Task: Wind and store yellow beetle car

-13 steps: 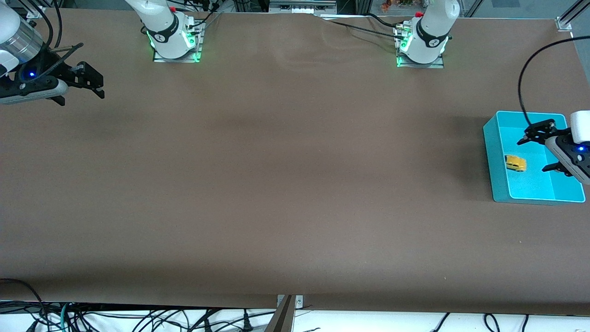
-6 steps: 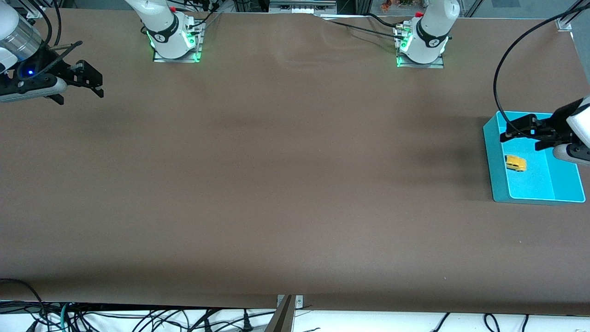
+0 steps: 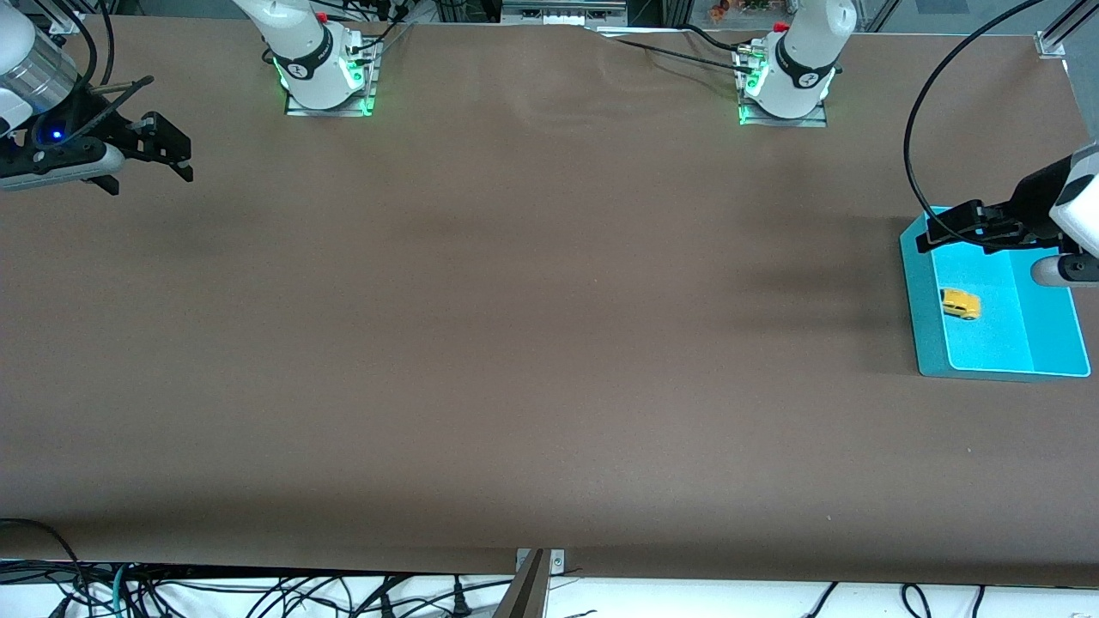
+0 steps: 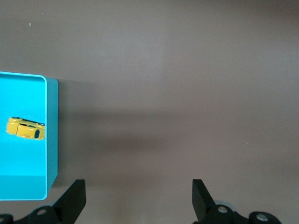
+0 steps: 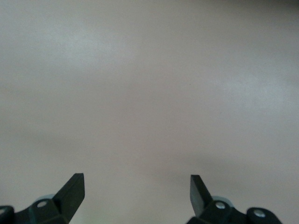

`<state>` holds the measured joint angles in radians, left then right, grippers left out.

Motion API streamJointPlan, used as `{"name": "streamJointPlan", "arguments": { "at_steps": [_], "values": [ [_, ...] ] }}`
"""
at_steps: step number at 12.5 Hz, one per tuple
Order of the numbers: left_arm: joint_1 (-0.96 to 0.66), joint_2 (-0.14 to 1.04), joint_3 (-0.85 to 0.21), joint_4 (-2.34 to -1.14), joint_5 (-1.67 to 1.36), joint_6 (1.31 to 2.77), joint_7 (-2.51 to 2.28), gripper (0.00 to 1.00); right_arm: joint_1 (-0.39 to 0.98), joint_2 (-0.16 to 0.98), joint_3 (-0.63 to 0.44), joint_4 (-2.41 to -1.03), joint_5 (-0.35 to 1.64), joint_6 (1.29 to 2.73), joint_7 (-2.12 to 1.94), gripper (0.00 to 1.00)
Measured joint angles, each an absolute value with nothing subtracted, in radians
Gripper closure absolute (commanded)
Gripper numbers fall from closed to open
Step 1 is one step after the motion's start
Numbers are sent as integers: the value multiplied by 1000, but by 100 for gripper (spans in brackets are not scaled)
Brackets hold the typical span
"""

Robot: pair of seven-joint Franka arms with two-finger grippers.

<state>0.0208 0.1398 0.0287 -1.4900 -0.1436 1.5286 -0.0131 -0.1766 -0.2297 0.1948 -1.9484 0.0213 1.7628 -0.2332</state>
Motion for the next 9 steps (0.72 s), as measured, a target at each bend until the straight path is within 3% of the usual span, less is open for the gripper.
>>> {"name": "streamJointPlan", "arguments": {
  "at_steps": [9],
  "values": [
    [27,145,38,-1491,-139,1488,43,0,-154,-233,206,-1905,24,1697,-119,0]
  ]
}}
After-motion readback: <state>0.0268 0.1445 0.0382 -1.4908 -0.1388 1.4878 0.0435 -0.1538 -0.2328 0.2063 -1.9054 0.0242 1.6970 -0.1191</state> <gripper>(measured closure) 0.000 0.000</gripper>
